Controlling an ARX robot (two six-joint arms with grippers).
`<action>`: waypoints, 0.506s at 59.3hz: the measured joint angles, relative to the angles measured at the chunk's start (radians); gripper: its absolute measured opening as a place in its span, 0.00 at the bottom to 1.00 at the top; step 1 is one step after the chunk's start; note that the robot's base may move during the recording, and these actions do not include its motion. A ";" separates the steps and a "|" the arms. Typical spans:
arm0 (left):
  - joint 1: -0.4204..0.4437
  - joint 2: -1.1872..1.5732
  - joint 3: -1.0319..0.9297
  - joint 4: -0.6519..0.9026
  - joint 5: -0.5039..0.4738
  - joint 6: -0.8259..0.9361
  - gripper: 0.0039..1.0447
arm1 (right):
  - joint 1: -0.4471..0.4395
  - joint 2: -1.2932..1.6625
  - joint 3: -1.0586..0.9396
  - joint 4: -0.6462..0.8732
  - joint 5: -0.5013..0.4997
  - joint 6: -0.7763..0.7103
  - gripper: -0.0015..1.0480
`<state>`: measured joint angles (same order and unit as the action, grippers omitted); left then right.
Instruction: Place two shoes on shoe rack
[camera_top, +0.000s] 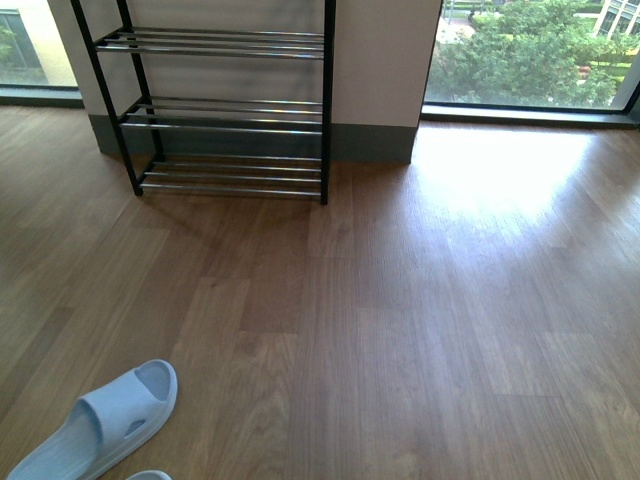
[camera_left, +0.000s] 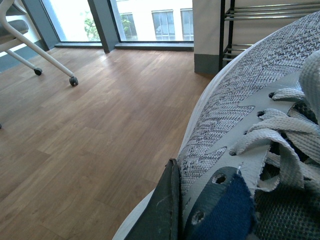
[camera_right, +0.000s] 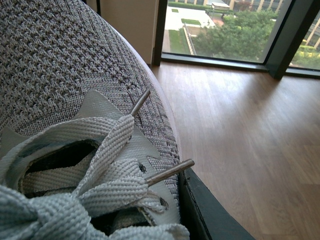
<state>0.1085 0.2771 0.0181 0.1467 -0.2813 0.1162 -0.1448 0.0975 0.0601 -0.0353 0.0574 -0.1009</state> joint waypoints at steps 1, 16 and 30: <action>0.000 0.000 0.000 0.000 -0.002 0.000 0.01 | 0.000 0.000 0.000 0.000 -0.001 0.000 0.04; 0.001 0.000 0.000 0.000 0.000 0.000 0.01 | 0.000 0.000 0.000 0.000 -0.001 0.000 0.04; 0.001 0.001 0.000 0.000 0.002 0.000 0.01 | 0.000 0.000 0.000 0.000 0.003 0.000 0.04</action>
<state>0.1093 0.2779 0.0181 0.1467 -0.2798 0.1162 -0.1444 0.0975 0.0601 -0.0353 0.0601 -0.1005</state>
